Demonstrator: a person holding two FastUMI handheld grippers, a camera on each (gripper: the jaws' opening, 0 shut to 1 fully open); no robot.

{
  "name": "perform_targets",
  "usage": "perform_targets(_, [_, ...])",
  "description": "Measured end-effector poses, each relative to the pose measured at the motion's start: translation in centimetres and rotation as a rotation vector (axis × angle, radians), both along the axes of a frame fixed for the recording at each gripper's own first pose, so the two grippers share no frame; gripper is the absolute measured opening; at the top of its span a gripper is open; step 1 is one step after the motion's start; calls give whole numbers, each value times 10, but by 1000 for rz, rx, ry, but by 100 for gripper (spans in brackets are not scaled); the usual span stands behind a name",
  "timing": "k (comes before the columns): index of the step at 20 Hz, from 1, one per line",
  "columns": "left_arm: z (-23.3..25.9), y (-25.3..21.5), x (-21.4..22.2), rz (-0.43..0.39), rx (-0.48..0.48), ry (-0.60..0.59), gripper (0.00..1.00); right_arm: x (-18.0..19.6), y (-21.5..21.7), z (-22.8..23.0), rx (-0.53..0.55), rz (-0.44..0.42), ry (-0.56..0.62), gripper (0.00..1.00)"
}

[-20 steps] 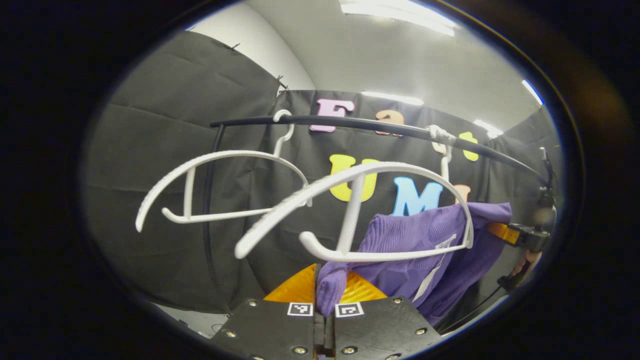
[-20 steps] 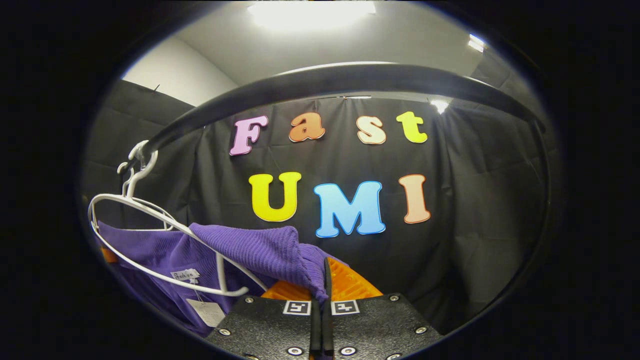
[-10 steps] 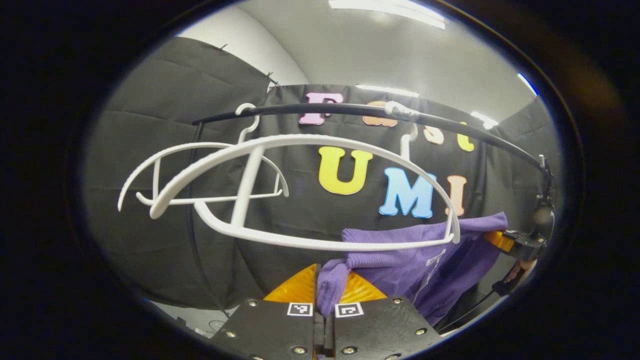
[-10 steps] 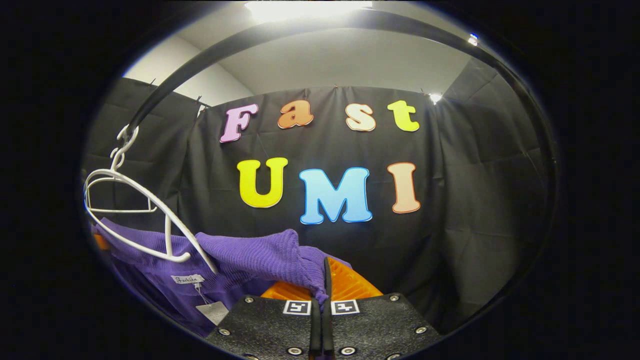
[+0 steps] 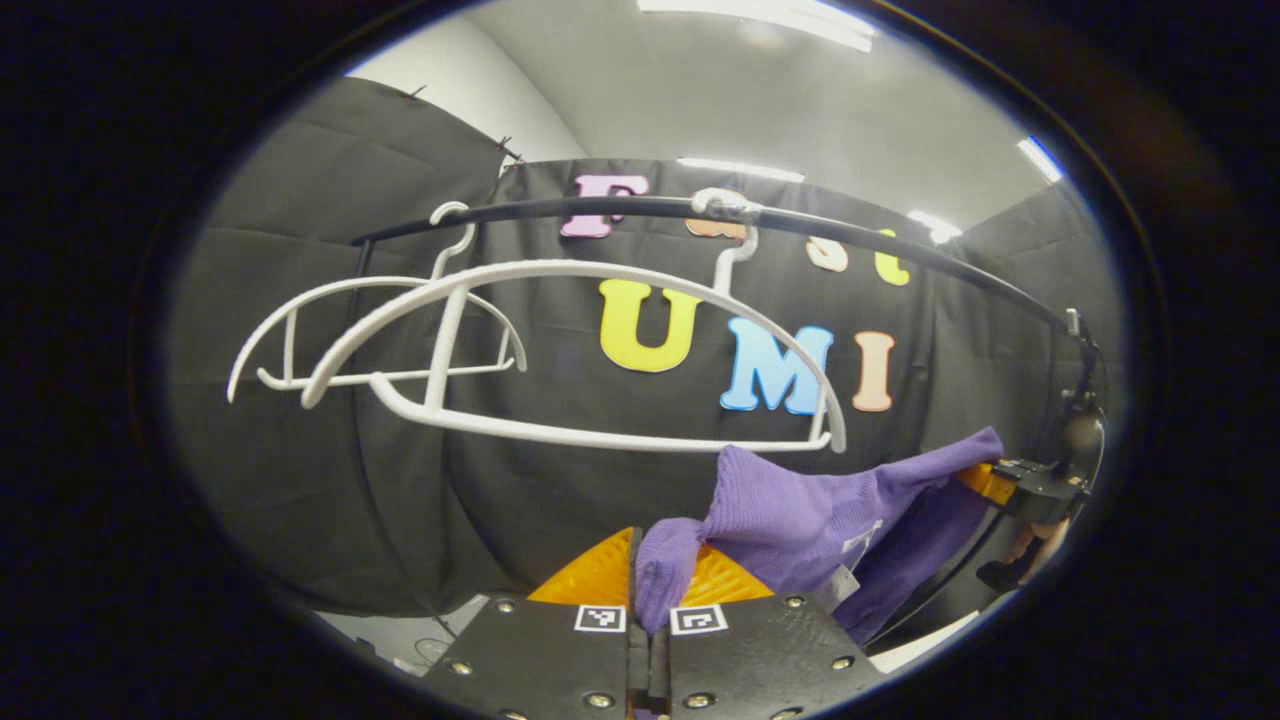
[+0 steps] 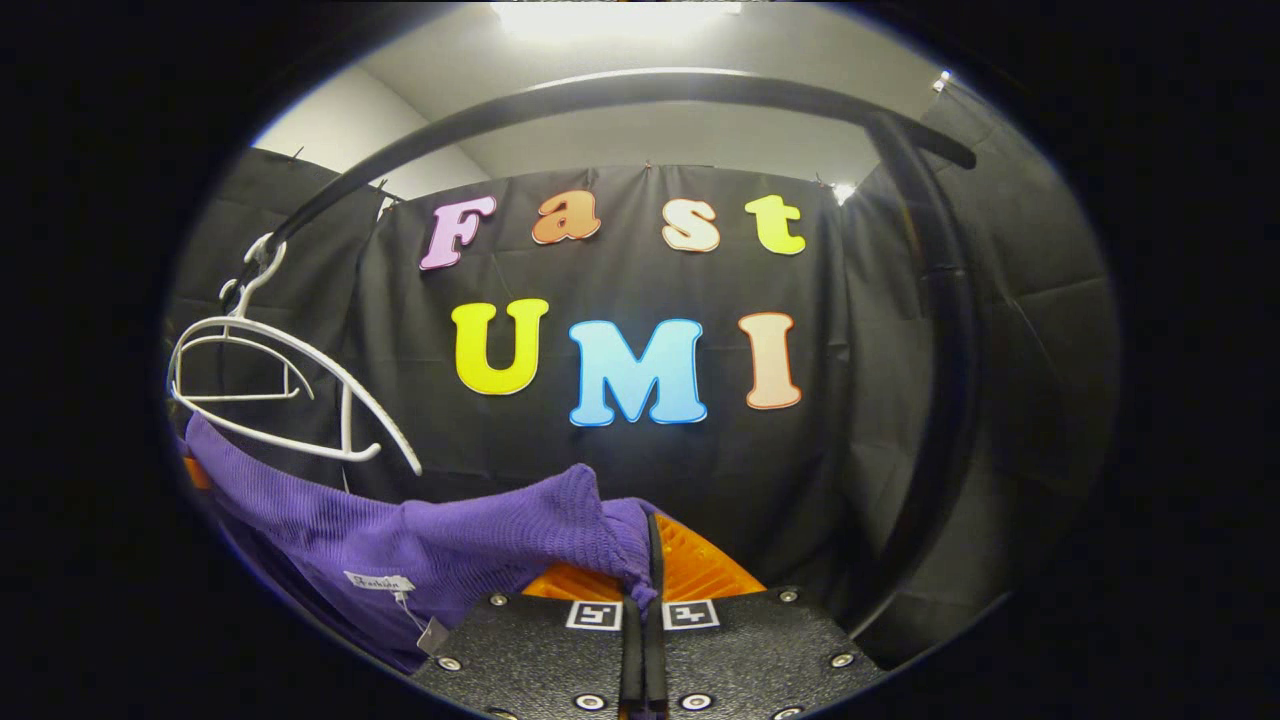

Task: Grasp the clothes on the hanger with both hands and then place them into the laundry hamper below.

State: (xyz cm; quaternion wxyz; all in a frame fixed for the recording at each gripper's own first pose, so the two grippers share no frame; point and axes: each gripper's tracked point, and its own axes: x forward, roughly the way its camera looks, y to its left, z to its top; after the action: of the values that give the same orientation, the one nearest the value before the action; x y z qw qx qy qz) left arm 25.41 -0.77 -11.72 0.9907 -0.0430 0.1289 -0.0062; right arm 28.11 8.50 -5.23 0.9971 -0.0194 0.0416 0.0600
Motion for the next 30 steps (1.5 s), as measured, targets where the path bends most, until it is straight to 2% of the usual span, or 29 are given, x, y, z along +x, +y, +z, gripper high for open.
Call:
perform_targets(4, [7, 8, -50, -65, -41, 3, 1, -59, -1, 9, -5, -40, 2, 1])
perform_targets(7, [12, 29, -75, -99, -36, -5, 1, -104, 12, 11, -32, -46, 12, 0])
perform_targets(13, [-14, 49, -111, -174, -56, 47, 1, -179, 43, -12, -60, -43, 81, 0])
perform_targets(18, [-62, 64, -149, -200, -54, 143, 1, -223, 74, -60, -72, -9, 197, 1])
perform_targets(24, [-146, 88, -195, -232, 41, 297, 1, -271, 104, -142, -38, 59, 410, 1])
perform_targets(30, [-219, 85, -220, -227, 33, 477, 1, -308, 116, -225, -4, 82, 611, 1])
